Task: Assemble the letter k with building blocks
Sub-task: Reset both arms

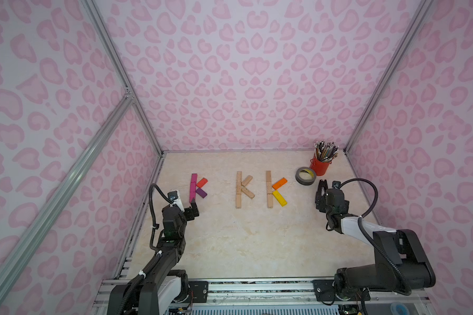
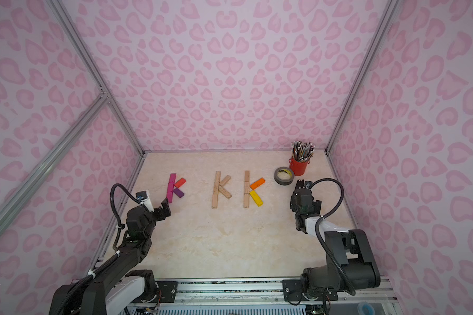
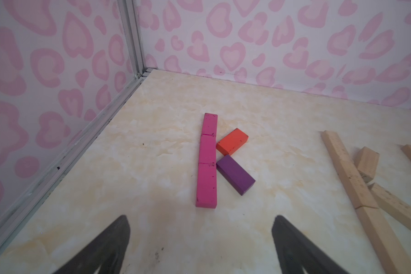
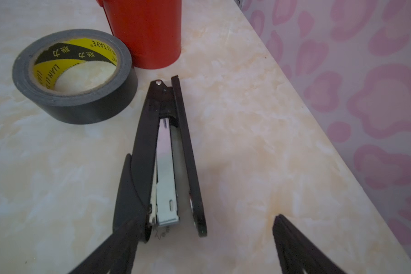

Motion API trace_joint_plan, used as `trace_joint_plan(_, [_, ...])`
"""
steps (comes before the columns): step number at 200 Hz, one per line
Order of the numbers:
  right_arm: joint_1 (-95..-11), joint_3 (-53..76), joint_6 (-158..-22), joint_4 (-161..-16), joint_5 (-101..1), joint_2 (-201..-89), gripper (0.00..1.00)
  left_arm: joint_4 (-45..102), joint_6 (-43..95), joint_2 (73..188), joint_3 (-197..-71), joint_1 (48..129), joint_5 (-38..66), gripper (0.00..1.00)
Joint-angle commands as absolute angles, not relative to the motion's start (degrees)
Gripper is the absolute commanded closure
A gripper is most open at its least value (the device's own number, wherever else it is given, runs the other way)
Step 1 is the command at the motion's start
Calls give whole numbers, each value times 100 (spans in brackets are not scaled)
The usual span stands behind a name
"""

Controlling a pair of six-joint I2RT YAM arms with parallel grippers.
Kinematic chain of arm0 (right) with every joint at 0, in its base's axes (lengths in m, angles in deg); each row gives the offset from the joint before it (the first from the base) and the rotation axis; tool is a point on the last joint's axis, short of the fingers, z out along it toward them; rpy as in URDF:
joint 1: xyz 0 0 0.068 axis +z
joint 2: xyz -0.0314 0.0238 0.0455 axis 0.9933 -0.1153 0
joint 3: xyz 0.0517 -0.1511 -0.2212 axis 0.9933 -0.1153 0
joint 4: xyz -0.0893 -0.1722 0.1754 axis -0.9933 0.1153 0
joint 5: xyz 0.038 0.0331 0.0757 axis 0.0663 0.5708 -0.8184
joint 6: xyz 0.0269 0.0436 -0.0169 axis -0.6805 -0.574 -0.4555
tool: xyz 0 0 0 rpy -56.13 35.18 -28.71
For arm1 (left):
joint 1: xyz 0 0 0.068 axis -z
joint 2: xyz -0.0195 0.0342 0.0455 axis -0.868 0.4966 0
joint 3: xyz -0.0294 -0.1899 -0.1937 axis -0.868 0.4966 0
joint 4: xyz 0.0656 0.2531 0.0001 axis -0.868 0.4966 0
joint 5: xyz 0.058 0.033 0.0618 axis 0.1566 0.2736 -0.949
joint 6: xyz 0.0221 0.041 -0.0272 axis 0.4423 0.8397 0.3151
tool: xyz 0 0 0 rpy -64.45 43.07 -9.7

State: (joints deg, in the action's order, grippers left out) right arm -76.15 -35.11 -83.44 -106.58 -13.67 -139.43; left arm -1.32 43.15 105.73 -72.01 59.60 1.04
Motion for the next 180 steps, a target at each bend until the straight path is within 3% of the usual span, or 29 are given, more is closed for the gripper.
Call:
trace_joint_plan(1, [-7632, -3441, -7772, -11741, -1375, -14223, 11, -1858, 4520, 10906, -6939, 5709, 386, 3])
trace_joint_plan(29, [-7811, -4233, -7603, -13814, -2204, -14700, 4, -2801, 4621, 11684, -6980, 5617, 751, 3])
trace_joint_plan(47, [-7921, -4124, -7677, -13499, -2466, -14659, 0, -3167, 4573, 12265, -7137, 5567, 1000, 3])
trace_joint_plan(58, [-7942, -4105, -7672, -13366, -2492, -14619, 10, -3021, 4546, 12486, -7379, 5547, 1183, 3])
trace_joint_plan(73, [-7942, -4103, -7672, -13351, -2492, -14604, 10, -2943, 4466, 12753, -7575, 5554, 1260, 3])
trace_joint_plan(94, [-7927, -4111, -7650, -13389, -2460, -14622, 10, -3944, 4571, 13503, -7491, 5722, 1190, 3])
trace_joint_plan(180, [-7898, -4085, -7601, -13361, -2483, -14629, 10, -3954, 4503, 13501, -7405, 5767, 909, 0])
